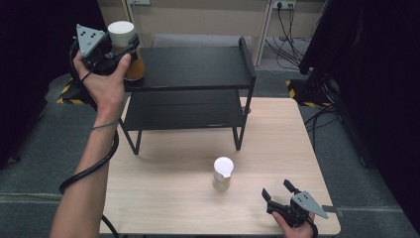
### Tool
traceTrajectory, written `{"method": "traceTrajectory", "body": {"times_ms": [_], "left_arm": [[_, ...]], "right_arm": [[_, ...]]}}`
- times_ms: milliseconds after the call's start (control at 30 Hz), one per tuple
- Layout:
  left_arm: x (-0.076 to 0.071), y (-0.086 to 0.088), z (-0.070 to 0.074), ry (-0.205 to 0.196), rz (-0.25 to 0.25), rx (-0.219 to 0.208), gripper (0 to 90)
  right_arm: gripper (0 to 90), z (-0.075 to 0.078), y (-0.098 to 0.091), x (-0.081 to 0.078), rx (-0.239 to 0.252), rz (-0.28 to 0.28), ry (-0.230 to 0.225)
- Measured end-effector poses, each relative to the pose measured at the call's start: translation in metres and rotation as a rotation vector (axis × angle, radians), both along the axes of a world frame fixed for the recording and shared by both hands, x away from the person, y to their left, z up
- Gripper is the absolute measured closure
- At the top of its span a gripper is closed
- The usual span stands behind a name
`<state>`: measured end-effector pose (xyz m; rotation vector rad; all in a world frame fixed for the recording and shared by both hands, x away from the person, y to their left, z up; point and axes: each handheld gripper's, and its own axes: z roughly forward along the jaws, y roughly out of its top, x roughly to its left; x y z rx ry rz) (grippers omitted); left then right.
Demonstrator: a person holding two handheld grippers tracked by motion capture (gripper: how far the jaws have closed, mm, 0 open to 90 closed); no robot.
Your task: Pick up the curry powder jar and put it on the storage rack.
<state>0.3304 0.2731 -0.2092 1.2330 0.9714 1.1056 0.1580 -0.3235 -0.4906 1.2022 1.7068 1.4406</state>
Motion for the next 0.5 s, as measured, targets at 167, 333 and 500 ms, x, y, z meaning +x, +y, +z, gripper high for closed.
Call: {"method": "traceTrajectory", "body": {"times_ms": [167,333,500], "left_arm": [[0.0045,-0.0011,-0.0030,0.003,0.011,-0.003,33.4],[0.0047,-0.0012,-0.0037,-0.001,0.015,0.003,33.4],[0.0047,0.0021,-0.0064,-0.003,0.012,-0.022,33.3]], "right_arm": [[9.0,0.0002,0.0003,0.0001,-0.002,0.001,0.000],[9.0,0.0001,0.0004,0.0000,-0.004,0.000,-0.001],[9.0,0.0003,0.0008,-0.0001,-0.007,0.002,-0.001]]}}
